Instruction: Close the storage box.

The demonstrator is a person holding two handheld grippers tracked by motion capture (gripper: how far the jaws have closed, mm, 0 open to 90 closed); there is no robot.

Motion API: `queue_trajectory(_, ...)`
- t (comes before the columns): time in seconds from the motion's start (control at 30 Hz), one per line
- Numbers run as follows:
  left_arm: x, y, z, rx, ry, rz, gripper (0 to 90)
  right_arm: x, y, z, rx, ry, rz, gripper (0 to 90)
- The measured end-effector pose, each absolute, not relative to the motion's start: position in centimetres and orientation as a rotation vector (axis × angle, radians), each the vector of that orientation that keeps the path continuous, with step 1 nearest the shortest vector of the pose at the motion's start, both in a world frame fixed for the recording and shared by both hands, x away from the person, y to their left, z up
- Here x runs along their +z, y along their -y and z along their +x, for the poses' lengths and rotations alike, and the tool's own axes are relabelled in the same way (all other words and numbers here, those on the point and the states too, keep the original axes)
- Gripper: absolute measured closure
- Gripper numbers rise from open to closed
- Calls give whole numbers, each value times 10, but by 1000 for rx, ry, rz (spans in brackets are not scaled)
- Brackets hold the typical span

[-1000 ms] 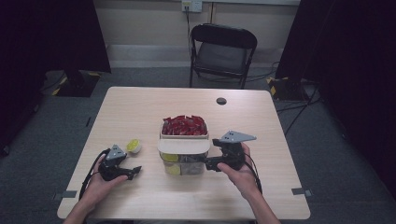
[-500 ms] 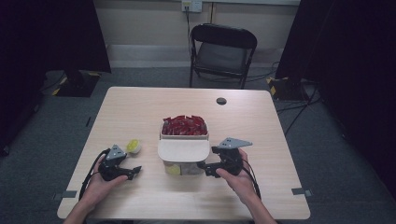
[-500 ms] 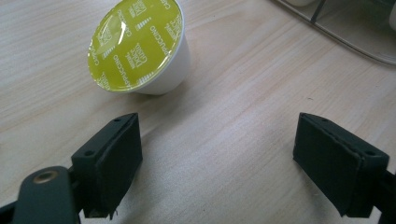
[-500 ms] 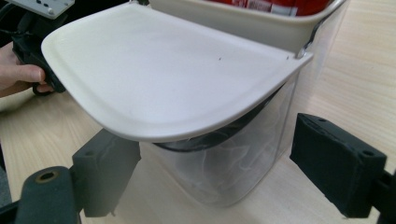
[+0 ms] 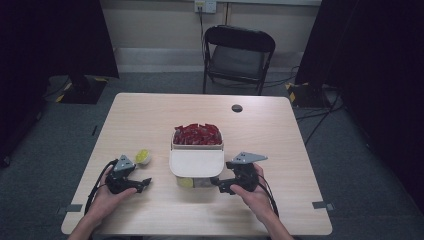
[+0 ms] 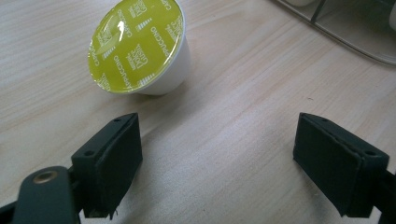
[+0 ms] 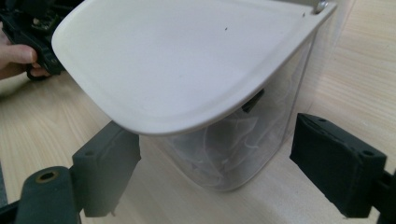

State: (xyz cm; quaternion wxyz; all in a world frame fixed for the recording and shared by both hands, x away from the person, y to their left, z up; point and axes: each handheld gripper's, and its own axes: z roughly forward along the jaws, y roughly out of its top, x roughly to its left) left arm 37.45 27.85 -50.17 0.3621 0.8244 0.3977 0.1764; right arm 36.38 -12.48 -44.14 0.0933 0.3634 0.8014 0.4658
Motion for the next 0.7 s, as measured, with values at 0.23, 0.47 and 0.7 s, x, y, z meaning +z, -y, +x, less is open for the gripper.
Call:
queue_trajectory(0.23,-502,-279,374,454,-1025,2122,150,-442,129,360,1383,-2372,1083,151)
queue_trajectory(0.47,-502,-278,374,454,-1025,2121,150,-435,143,354,1393,-2330,1092,149)
queue_trajectory(0.7,-502,-278,374,454,-1026,2121,150,-432,165,357,1369,-2256,1160,151)
